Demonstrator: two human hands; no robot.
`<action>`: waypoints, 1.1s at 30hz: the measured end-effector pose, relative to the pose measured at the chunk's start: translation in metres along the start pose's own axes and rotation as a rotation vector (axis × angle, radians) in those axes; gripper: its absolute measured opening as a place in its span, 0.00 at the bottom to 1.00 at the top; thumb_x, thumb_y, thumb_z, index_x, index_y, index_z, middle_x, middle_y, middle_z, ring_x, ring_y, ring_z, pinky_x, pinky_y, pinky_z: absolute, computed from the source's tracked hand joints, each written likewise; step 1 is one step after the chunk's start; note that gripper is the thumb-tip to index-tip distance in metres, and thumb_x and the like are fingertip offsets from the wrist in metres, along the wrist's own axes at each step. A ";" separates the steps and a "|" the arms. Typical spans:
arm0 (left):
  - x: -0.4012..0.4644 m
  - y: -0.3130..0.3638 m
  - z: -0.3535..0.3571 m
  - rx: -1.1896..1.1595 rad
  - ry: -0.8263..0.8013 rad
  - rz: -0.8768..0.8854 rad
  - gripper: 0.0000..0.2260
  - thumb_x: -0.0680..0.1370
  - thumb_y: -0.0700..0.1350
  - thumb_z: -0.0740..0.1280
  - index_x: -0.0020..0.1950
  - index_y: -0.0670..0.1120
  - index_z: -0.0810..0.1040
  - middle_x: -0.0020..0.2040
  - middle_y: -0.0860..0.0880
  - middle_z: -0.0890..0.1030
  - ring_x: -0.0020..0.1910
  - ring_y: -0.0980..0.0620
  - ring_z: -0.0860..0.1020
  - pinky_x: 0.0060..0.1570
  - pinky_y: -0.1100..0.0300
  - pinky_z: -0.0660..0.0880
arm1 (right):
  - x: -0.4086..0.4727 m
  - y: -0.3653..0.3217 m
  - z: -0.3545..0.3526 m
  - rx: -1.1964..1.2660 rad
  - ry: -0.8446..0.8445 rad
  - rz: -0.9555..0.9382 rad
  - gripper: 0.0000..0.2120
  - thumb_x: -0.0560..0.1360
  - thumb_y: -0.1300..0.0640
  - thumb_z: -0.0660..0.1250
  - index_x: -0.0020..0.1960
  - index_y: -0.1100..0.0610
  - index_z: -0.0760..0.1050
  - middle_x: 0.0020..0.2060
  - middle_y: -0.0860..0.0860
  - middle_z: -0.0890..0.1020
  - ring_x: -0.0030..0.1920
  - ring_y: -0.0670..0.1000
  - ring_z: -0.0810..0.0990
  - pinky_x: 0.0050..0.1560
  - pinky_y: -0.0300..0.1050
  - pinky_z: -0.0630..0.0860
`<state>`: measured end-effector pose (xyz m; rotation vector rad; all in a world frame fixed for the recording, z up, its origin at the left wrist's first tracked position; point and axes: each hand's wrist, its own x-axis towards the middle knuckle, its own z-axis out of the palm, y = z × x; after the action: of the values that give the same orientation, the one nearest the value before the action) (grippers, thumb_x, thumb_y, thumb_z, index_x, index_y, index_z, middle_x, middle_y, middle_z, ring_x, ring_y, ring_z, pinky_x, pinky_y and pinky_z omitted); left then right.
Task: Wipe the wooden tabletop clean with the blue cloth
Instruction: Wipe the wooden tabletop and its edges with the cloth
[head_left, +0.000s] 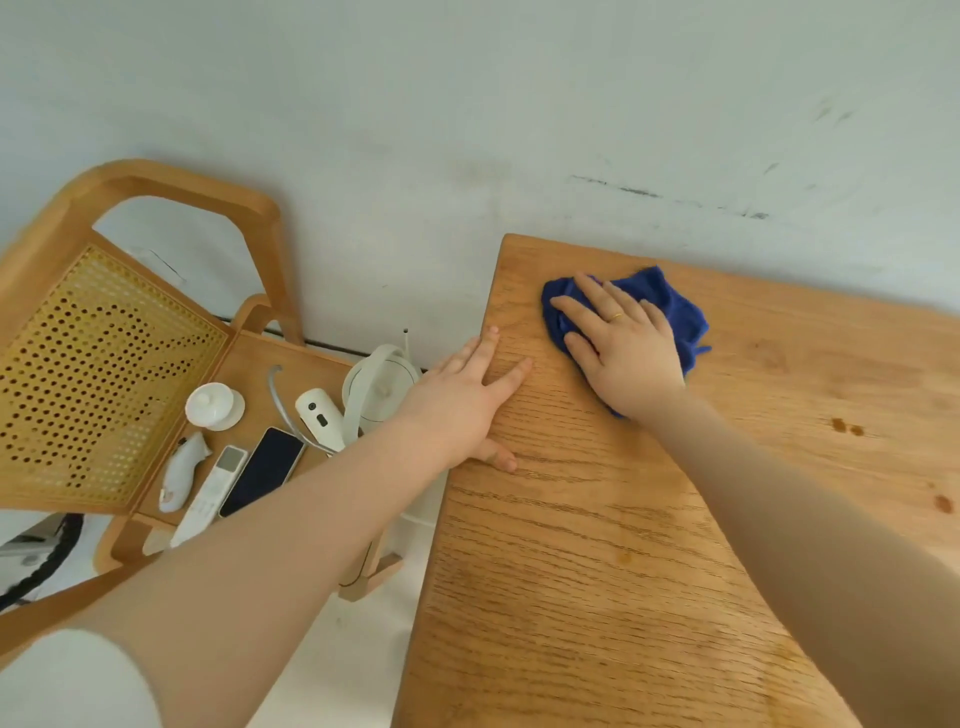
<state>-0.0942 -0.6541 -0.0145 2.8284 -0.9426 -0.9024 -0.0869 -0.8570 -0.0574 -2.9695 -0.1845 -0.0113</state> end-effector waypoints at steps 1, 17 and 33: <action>-0.001 0.001 -0.001 -0.003 -0.004 -0.001 0.47 0.68 0.65 0.67 0.76 0.56 0.39 0.75 0.45 0.32 0.76 0.46 0.40 0.73 0.52 0.48 | -0.020 -0.005 -0.001 0.003 -0.009 -0.054 0.23 0.77 0.43 0.47 0.69 0.46 0.67 0.72 0.49 0.64 0.71 0.55 0.63 0.66 0.59 0.61; -0.001 0.019 -0.011 0.010 -0.058 -0.147 0.50 0.67 0.56 0.74 0.77 0.52 0.42 0.76 0.48 0.35 0.76 0.47 0.38 0.73 0.52 0.44 | -0.003 0.034 -0.005 0.022 -0.021 -0.030 0.24 0.77 0.43 0.47 0.69 0.47 0.66 0.73 0.50 0.63 0.72 0.55 0.62 0.67 0.58 0.60; 0.028 0.110 -0.005 -0.050 0.010 -0.208 0.56 0.63 0.67 0.70 0.76 0.47 0.38 0.76 0.44 0.35 0.76 0.47 0.39 0.73 0.53 0.44 | 0.012 0.090 -0.011 0.021 0.019 -0.059 0.21 0.79 0.46 0.51 0.70 0.48 0.66 0.73 0.51 0.63 0.71 0.56 0.62 0.67 0.57 0.61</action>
<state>-0.1329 -0.7598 -0.0031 2.9243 -0.6224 -0.9150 -0.0635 -0.9453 -0.0607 -2.9409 -0.2685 -0.0449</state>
